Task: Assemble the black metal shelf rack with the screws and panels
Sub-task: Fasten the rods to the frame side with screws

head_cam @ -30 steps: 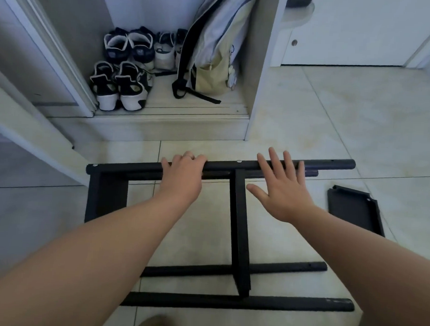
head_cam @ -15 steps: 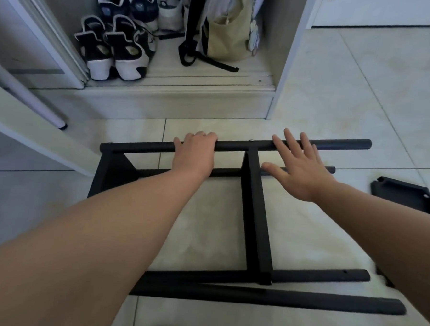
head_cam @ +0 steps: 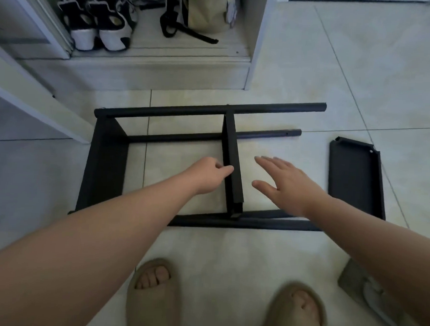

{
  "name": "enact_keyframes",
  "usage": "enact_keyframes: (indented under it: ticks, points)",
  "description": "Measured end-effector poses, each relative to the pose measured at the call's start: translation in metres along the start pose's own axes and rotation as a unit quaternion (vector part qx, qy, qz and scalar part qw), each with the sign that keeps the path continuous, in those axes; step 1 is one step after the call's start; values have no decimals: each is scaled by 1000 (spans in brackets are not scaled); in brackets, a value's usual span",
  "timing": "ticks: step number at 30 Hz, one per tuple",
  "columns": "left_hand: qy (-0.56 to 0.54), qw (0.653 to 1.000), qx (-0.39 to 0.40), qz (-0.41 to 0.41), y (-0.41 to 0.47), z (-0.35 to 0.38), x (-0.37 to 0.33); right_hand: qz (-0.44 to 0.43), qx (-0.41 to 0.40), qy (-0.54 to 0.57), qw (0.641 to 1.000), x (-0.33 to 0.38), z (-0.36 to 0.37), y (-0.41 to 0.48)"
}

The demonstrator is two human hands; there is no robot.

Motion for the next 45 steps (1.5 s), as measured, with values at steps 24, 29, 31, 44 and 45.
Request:
enact_keyframes:
  ticks: [24, 29, 31, 44, 45]
  points:
    - [-98, 990, 93, -27, -4, 43, 1, -53, 10, -146, 988, -1, 53, -40]
    - [-55, 994, 93, -26, -3, 39, -2, -38, 6, -154, 987, 2, 39, -35]
    - [-45, 994, 97, -31, -1, 38, -3, -32, 3, -150, 988, 2, 41, -32]
    - [26, 998, 29, -48, -14, 35, -7, -1, 42, -181, 983, -3, 39, -30]
    - [51, 997, 12, -57, -20, 33, -10, -2, 46, -184, 982, -5, 35, -36]
Point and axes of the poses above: each hand's wrist, its own y-axis towards the middle knuckle, its own z-axis out of the palm, x = y × z, the point moved 3 cm from there along y, towards the middle knuckle, and after that the axes turned 2 degrees about x, right-handed, at the moved point
